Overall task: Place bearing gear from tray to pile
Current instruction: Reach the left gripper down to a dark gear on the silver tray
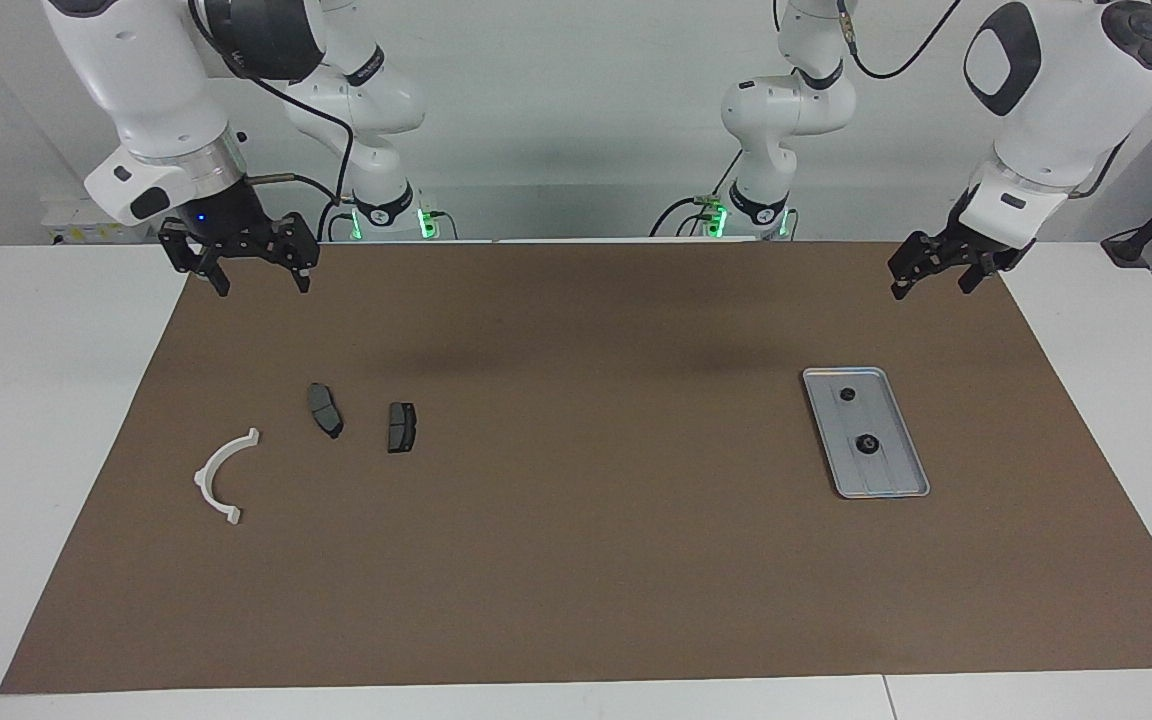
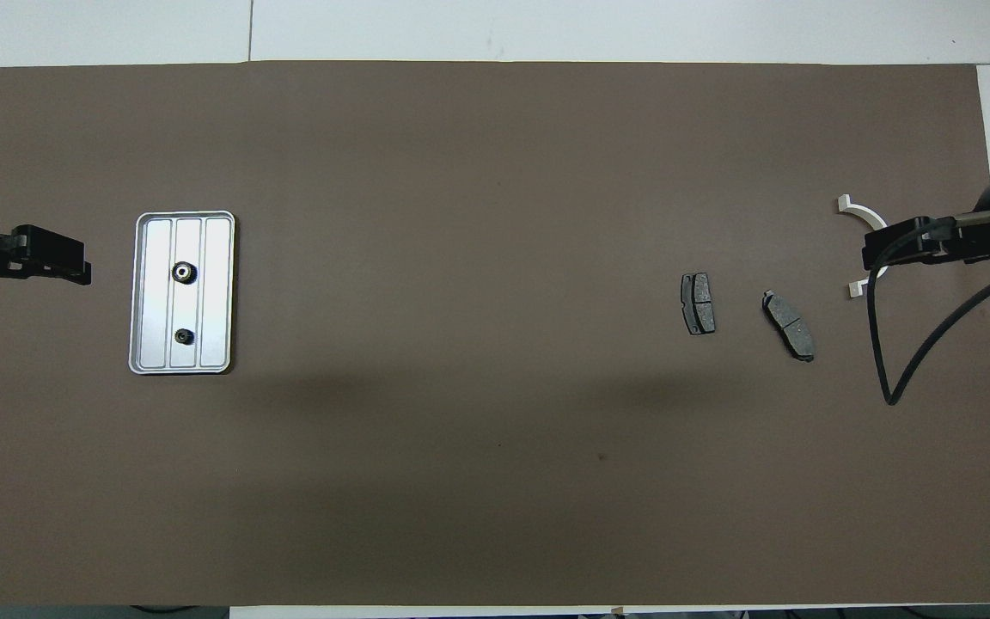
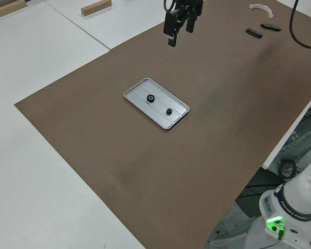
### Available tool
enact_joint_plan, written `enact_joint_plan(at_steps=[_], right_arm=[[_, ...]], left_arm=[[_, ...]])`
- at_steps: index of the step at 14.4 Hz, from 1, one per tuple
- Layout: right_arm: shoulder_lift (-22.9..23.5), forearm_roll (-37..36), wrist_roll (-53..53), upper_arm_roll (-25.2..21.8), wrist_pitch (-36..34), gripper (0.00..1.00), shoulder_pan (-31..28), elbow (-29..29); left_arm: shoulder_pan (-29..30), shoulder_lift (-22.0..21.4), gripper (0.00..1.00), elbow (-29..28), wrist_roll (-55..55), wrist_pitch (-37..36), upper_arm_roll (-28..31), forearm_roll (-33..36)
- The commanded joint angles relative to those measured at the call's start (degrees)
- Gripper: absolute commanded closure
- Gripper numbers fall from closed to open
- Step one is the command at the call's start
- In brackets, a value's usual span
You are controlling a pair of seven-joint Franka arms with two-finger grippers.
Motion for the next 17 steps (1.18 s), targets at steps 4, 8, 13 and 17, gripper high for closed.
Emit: enact_joint_plan(at_steps=[4,8,13,17], right_arm=[[-0.6,0.3,-1.1,-0.1,0.8,0.00,0.0,-0.4],[-0.6,0.3,-1.1,-0.1,0.8,0.00,0.0,-0.4],[-0.6,0.3,-1.2,-0.1,0.8,0.00,0.0,-0.4],[-0.7,0.3,-1.2,-0.1,0.8,0.00,0.0,-0.4]], left_arm=[[-0.2,0.6,0.00,1.3,0.9,0.0,0.3,-0.6],[-0.9,0.3,0.00,0.2,0.5,0.3,0.6,-0.7],[0.3,-0.5,0.00,-2.4,0.5,4.5,0.6,-0.7],[0.4,4.6,0.00,-5.5,0.6,14.7,0.6,0.1]])
